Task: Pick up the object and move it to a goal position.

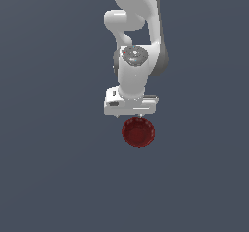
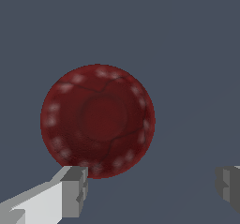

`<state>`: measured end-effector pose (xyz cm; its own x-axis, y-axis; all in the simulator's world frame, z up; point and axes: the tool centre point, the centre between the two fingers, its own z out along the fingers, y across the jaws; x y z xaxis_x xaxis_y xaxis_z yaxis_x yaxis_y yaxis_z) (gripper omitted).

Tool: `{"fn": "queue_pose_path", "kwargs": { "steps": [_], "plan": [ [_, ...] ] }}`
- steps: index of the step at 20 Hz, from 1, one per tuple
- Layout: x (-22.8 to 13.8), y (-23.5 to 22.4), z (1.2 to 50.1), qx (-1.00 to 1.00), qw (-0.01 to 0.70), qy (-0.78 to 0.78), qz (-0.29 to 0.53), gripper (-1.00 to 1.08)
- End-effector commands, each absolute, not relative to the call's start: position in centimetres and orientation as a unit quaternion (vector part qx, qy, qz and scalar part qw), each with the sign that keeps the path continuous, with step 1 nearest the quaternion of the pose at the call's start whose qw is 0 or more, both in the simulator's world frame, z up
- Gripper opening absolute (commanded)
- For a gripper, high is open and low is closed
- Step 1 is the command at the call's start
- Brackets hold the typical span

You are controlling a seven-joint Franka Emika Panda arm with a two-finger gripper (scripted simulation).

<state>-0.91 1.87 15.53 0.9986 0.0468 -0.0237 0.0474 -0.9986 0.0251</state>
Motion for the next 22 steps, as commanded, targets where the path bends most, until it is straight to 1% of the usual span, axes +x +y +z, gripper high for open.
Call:
{"fn": "queue_pose_path", "kwargs": {
  "steps": [1, 13, 22],
  "plan": [
    [-0.9, 1.9, 15.5, 1.0, 0.013, 0.024, -0.012, 0.28],
    [-1.2, 3.0, 15.1, 0.999, 0.011, 0.036, -0.022, 0.28],
    [-1.4, 5.3, 13.4, 0.994, 0.049, 0.082, -0.045, 0.28]
  ]
}}
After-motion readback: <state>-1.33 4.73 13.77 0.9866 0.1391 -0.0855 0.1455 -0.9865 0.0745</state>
